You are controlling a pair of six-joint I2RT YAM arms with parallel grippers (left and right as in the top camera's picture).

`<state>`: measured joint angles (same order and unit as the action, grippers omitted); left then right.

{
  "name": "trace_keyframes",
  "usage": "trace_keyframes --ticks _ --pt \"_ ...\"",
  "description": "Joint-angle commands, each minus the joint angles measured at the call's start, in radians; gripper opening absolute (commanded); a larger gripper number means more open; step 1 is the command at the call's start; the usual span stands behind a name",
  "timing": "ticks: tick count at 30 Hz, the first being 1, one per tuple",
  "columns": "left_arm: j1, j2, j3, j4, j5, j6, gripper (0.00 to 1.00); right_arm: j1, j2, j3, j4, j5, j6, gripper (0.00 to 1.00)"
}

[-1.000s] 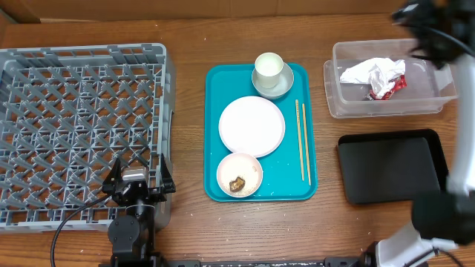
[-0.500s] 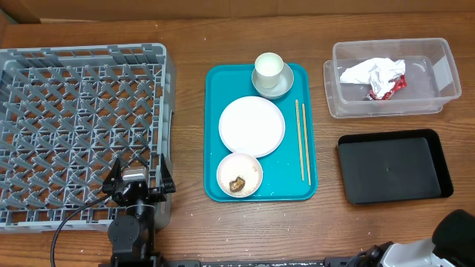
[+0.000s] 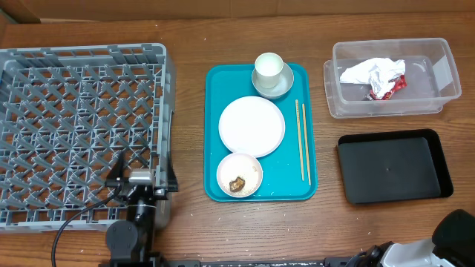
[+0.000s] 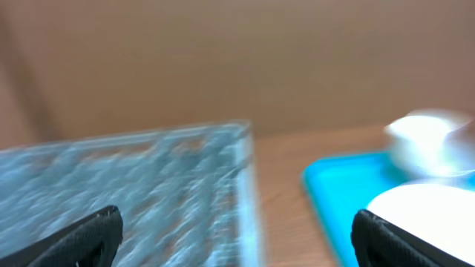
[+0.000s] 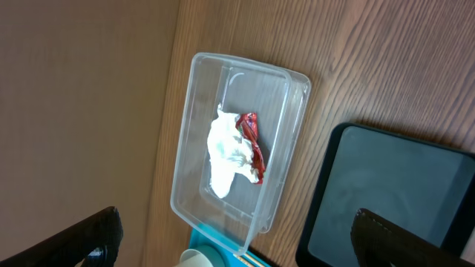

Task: Sort waste into correct bins and load items into the dishwasher
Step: 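Reach the left gripper to the edge of the white plate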

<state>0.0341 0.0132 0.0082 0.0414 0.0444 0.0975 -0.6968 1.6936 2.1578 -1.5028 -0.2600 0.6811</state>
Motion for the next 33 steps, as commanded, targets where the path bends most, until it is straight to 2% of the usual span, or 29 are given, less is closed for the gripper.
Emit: trace_keyframes --ticks 1,2,3,5,8,10,13,16,20,24,28,31,33 --pt "-0.002 -0.007 -0.003 0.150 0.455 -0.184 1.00 0.002 -0.001 0.003 0.005 -0.011 0.007 1.00" --pt "-0.002 -0.007 -0.003 0.209 0.509 -0.184 1.00 0.002 -0.001 0.003 0.005 -0.011 0.007 1.00" --pt "-0.002 -0.007 -0.003 0.330 0.562 -0.185 1.00 0.002 -0.001 0.003 0.005 -0.011 0.007 1.00" --pt "-0.002 -0.007 0.005 0.460 0.580 -0.227 1.00 0.002 -0.001 0.003 0.005 -0.011 0.007 1.00" --pt "-0.002 -0.005 0.068 0.444 0.577 -0.291 1.00 0.002 -0.001 0.003 0.005 -0.011 0.007 1.00" --pt "-0.002 0.014 0.137 0.350 0.577 -0.295 1.00 0.002 -0.001 0.003 0.005 -0.011 0.007 1.00" --pt "-0.002 0.107 0.285 0.179 0.578 -0.235 1.00 0.002 -0.001 0.003 0.005 -0.011 0.007 1.00" --pt "-0.002 0.315 0.512 -0.038 0.577 -0.130 1.00 0.002 -0.001 0.003 0.005 -0.011 0.007 1.00" --pt "-0.003 0.644 0.881 -0.484 0.579 0.001 1.00 0.002 -0.001 0.003 0.005 -0.011 0.007 1.00" --pt "-0.003 0.947 1.203 -0.836 0.614 -0.005 1.00 0.002 -0.001 0.003 0.005 -0.011 0.007 1.00" --pt "-0.003 1.141 1.331 -0.972 0.709 -0.146 1.00 0.002 -0.001 0.003 0.005 -0.011 0.007 1.00" --pt "-0.008 1.247 1.333 -0.952 0.851 -0.165 1.00 0.002 -0.001 0.003 0.005 -0.011 0.007 1.00" --pt "-0.030 1.310 1.344 -0.951 0.874 -0.180 1.00 0.002 -0.001 0.003 0.005 -0.011 0.007 1.00"
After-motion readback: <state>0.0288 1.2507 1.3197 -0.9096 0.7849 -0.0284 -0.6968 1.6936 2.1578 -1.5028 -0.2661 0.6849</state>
